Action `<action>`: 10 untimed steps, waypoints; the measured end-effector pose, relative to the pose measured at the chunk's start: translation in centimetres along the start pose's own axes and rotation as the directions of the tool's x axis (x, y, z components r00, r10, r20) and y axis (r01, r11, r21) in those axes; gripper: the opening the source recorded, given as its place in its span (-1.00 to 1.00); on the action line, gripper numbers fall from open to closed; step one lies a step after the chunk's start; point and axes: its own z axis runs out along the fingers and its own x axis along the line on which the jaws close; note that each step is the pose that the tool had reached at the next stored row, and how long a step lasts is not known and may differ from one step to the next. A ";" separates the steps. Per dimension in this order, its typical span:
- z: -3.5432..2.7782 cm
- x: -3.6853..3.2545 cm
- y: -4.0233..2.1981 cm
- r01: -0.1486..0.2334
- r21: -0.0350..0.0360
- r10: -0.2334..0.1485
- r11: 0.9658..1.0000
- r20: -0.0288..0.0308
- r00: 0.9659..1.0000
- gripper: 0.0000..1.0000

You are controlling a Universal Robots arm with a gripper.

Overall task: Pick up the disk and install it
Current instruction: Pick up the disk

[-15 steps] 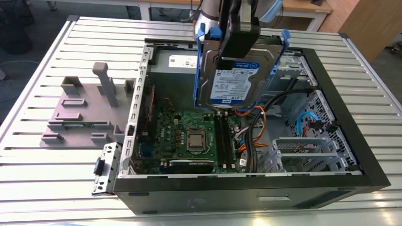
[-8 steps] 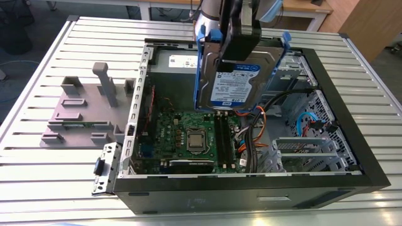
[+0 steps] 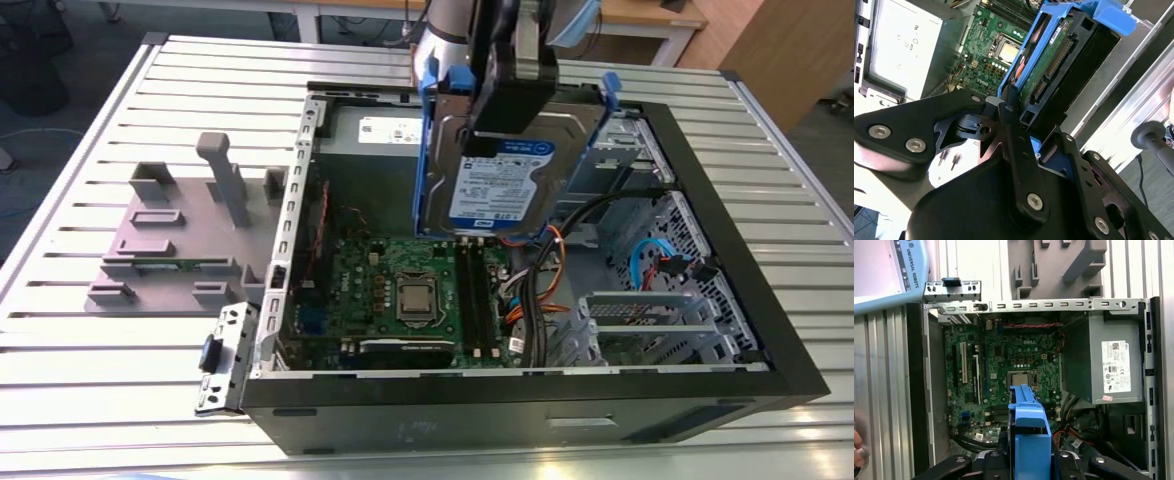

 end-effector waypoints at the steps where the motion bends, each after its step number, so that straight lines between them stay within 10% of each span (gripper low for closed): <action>1: 0.01 0.01 -0.02 0.000 0.000 0.000 1.000 0.000 1.000 -0.27; 10: 0.11 0.13 -0.11 0.000 0.000 0.000 1.000 -0.002 1.000 -0.27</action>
